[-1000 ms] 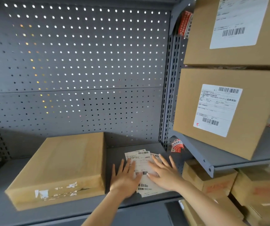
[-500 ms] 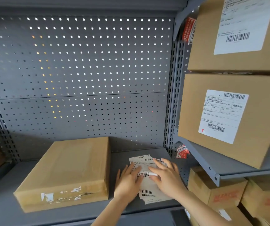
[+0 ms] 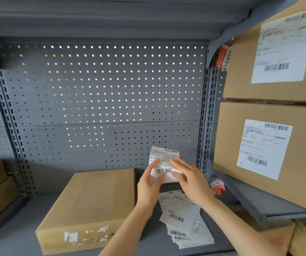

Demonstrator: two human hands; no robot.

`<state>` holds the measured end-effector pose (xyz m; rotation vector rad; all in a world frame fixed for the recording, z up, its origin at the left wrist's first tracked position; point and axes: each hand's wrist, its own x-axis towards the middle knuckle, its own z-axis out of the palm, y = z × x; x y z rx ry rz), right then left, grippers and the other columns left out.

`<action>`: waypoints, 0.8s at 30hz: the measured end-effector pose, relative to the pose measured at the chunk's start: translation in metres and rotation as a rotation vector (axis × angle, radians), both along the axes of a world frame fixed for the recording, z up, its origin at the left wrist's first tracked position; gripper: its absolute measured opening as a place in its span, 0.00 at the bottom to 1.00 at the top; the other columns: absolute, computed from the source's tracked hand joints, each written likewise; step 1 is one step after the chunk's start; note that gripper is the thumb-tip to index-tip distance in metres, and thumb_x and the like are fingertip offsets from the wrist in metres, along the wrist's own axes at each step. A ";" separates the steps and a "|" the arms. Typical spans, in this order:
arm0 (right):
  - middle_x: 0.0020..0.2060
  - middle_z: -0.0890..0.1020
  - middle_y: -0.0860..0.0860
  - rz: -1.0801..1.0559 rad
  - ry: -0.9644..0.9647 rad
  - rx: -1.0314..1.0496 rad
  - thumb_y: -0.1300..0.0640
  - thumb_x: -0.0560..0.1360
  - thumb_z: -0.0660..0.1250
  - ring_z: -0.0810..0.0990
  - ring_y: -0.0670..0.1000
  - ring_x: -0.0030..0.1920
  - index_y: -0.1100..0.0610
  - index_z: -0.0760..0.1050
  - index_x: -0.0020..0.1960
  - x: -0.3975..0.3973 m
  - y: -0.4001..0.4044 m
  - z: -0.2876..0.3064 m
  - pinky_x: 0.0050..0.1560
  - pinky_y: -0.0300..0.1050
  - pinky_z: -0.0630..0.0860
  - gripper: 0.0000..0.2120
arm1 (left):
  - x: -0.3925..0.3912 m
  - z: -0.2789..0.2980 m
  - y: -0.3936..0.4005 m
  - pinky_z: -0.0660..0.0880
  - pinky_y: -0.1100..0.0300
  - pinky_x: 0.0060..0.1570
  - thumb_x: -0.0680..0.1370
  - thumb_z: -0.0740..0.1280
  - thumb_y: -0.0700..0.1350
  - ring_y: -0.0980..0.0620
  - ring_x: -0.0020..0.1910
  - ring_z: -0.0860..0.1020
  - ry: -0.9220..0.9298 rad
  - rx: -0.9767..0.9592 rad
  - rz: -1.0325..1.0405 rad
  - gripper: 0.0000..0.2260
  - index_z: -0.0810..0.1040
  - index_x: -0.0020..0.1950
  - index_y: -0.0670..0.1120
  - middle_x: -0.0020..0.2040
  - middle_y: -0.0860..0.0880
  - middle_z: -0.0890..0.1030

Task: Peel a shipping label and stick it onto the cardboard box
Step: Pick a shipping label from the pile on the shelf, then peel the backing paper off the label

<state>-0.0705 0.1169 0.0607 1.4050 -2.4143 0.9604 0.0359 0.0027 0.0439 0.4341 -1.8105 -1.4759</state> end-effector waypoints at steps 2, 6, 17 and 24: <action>0.74 0.62 0.44 0.014 0.019 -0.027 0.47 0.79 0.58 0.67 0.50 0.70 0.43 0.62 0.73 0.006 -0.011 0.018 0.69 0.47 0.63 0.22 | 0.006 0.014 -0.015 0.76 0.51 0.61 0.77 0.67 0.43 0.55 0.53 0.79 0.051 0.036 -0.013 0.17 0.77 0.61 0.62 0.60 0.52 0.80; 0.75 0.59 0.42 0.053 0.038 -0.056 0.46 0.79 0.57 0.64 0.50 0.72 0.43 0.60 0.74 0.025 -0.042 0.047 0.70 0.46 0.61 0.23 | 0.030 0.042 -0.047 0.78 0.49 0.57 0.76 0.68 0.40 0.46 0.58 0.79 0.141 0.073 -0.044 0.16 0.79 0.60 0.57 0.60 0.49 0.81; 0.70 0.68 0.41 0.232 -0.226 -0.399 0.52 0.76 0.66 0.64 0.41 0.70 0.46 0.66 0.71 0.093 -0.145 0.083 0.71 0.40 0.60 0.24 | 0.109 0.077 -0.141 0.79 0.60 0.50 0.77 0.67 0.38 0.52 0.54 0.82 0.249 0.062 -0.027 0.17 0.78 0.62 0.55 0.61 0.53 0.81; 0.47 0.83 0.42 0.225 -0.509 -0.386 0.56 0.75 0.68 0.79 0.41 0.51 0.50 0.82 0.52 0.121 -0.186 0.083 0.57 0.40 0.74 0.07 | 0.144 0.078 -0.198 0.80 0.61 0.50 0.76 0.68 0.37 0.52 0.56 0.81 0.308 0.116 0.039 0.17 0.79 0.61 0.53 0.58 0.54 0.82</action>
